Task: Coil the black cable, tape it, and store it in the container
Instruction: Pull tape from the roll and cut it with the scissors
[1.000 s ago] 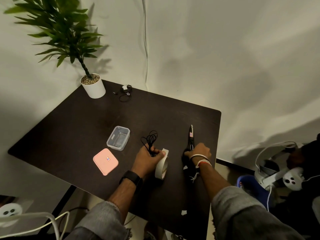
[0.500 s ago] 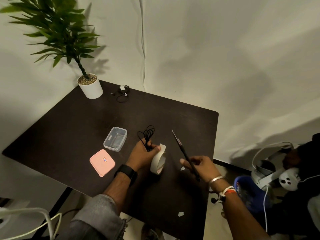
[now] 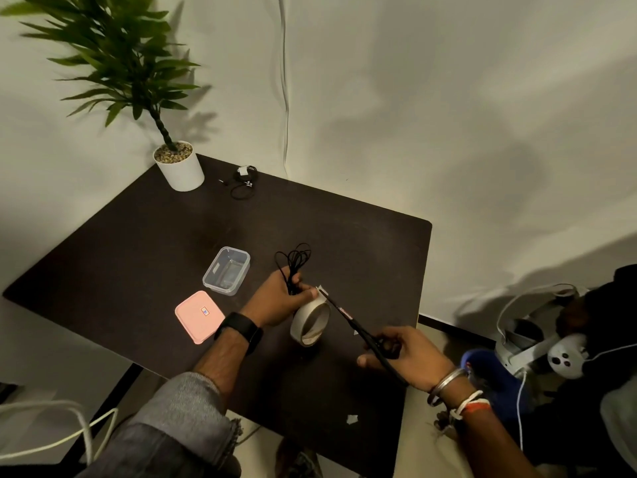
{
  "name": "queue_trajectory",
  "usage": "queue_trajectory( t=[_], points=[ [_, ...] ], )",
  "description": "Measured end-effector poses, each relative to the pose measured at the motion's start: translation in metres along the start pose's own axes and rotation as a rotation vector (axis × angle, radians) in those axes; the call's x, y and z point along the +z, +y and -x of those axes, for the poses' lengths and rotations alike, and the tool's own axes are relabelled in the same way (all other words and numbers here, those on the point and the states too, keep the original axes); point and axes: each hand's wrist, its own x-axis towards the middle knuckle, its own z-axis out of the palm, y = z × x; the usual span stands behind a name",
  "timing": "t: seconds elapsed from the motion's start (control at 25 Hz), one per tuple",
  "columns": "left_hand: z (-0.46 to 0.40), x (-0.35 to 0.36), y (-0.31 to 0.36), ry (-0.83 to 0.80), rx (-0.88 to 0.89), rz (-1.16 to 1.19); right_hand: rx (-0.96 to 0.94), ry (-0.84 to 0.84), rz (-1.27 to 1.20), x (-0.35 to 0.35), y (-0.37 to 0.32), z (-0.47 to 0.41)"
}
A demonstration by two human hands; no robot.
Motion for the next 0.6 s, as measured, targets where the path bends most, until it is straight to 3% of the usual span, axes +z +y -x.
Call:
queue_trajectory(
  t=[0.4,0.6],
  points=[
    [0.006,0.001,0.005,0.009,-0.007,0.043,-0.033,0.202,0.271,0.006,0.011,-0.002],
    [0.01,0.002,0.006,-0.009,-0.041,0.047,-0.037,0.176,0.249,0.009,0.008,0.001]
  ],
)
